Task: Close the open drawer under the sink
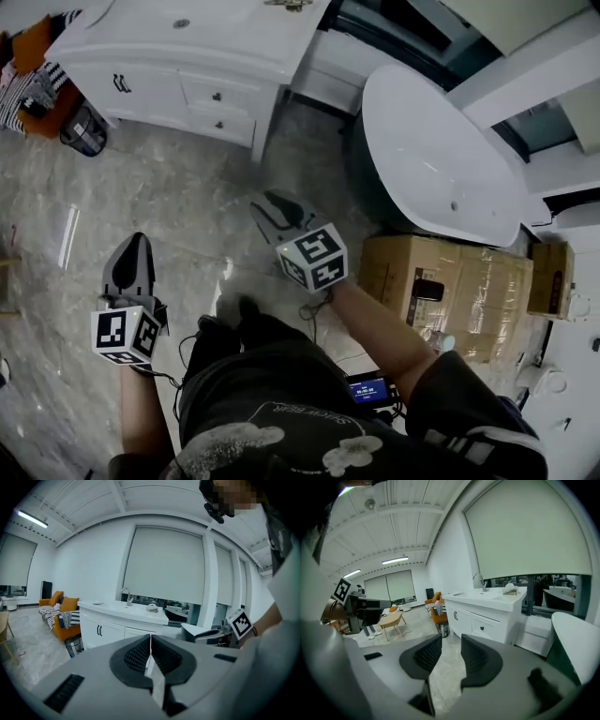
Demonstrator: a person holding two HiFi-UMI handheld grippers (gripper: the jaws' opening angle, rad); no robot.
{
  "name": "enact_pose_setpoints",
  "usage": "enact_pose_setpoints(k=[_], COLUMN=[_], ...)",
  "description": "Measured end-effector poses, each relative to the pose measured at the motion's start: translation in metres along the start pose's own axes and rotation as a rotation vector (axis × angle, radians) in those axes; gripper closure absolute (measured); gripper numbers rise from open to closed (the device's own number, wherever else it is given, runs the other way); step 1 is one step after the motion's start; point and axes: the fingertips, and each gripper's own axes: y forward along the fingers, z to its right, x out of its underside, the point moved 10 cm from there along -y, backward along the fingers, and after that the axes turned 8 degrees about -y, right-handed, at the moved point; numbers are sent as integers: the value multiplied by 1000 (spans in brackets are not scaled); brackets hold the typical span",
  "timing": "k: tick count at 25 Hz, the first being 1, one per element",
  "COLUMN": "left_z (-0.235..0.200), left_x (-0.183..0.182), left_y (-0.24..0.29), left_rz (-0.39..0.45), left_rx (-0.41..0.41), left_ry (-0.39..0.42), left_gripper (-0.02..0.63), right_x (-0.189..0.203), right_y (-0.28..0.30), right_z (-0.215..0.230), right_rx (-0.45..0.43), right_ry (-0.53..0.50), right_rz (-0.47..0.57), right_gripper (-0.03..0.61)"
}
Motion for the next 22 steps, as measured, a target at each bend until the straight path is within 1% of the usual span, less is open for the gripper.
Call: enact_pose_setpoints(k=[5, 9, 14, 18, 22], left_z=[12, 18, 23, 25, 31], left_x=[16, 26, 53, 67, 74], left_y=[-17, -45, -103, -153, -197], left_rz=[7, 8, 21, 38, 74], left_rx=[3, 14, 10, 12, -1], left_ry=[-21, -16, -56, -62, -58], left_gripper=[598, 598, 598, 598, 598], right_x=[10, 8, 6, 0, -1], right_y=[-14, -22, -45, -71, -102], right_z=[-20, -49, -99, -145, -184], right_rx=[-14, -51, -87, -77, -54], right_ry=[23, 10, 3, -41, -52], right_rz=[1, 12, 39, 62, 95], right_gripper=[484, 525, 535, 541, 545])
